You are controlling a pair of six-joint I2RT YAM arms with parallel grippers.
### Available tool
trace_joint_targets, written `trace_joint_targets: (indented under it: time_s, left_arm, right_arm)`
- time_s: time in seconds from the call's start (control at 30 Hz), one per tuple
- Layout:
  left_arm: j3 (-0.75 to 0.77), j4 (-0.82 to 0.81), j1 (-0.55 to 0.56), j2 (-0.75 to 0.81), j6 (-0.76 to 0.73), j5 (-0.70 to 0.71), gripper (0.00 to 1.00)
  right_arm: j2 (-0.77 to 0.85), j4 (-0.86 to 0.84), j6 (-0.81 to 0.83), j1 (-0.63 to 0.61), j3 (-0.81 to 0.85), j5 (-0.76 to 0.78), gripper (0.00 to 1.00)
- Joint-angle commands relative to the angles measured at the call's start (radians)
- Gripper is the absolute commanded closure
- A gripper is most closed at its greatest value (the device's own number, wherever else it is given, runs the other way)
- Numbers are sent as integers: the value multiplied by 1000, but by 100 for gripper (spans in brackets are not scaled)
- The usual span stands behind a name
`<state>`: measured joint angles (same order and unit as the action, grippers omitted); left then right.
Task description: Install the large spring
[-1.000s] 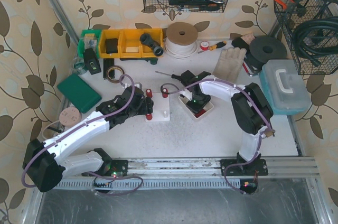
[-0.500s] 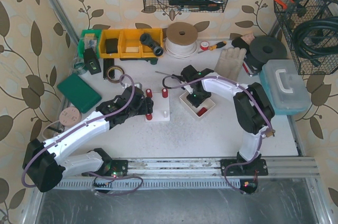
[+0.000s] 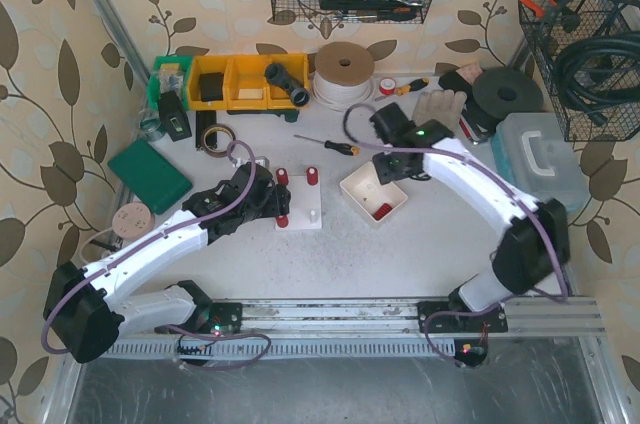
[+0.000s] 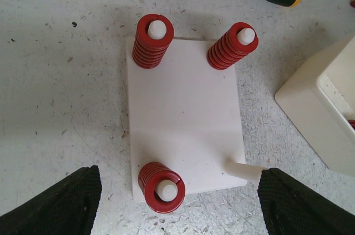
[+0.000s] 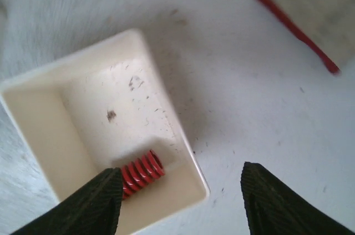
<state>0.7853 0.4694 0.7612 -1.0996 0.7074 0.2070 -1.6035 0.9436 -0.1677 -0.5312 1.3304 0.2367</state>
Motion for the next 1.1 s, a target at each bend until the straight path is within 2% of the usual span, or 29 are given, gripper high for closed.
trace_joint_targets:
  time_s: [0.0,0.17,0.33,0.5,0.73,0.97,1.07]
  left_arm:
    - [30,-3,7,3,-6,2,20]
    - [10,-14,7,37,-6,2,20]
    - [-12,-26,7,79,-9,1,20]
    - [-21,-33,6,92,-16,-8,19]
    - [-21,-37,6,87,-20,-11,19]
    - [-16,-39,6,76,-16,-8,19]
    - [-12,-37,6,68,-16,-6,19]
  right_arm:
    - [158,64,-370,49,-29,22,37]
    - [285,-21,-645,126,-234,-146,36]
    - [321,-101,-808,135,-355,-209,37]
    - [289,-172,-879,135,-370,-214,37]
    - [179,-228,-888,131,-374,-250,40]
    - [139,-234,-874,89,-398,-235,53]
    - [103,-205,-828,88,-370,-217,70]
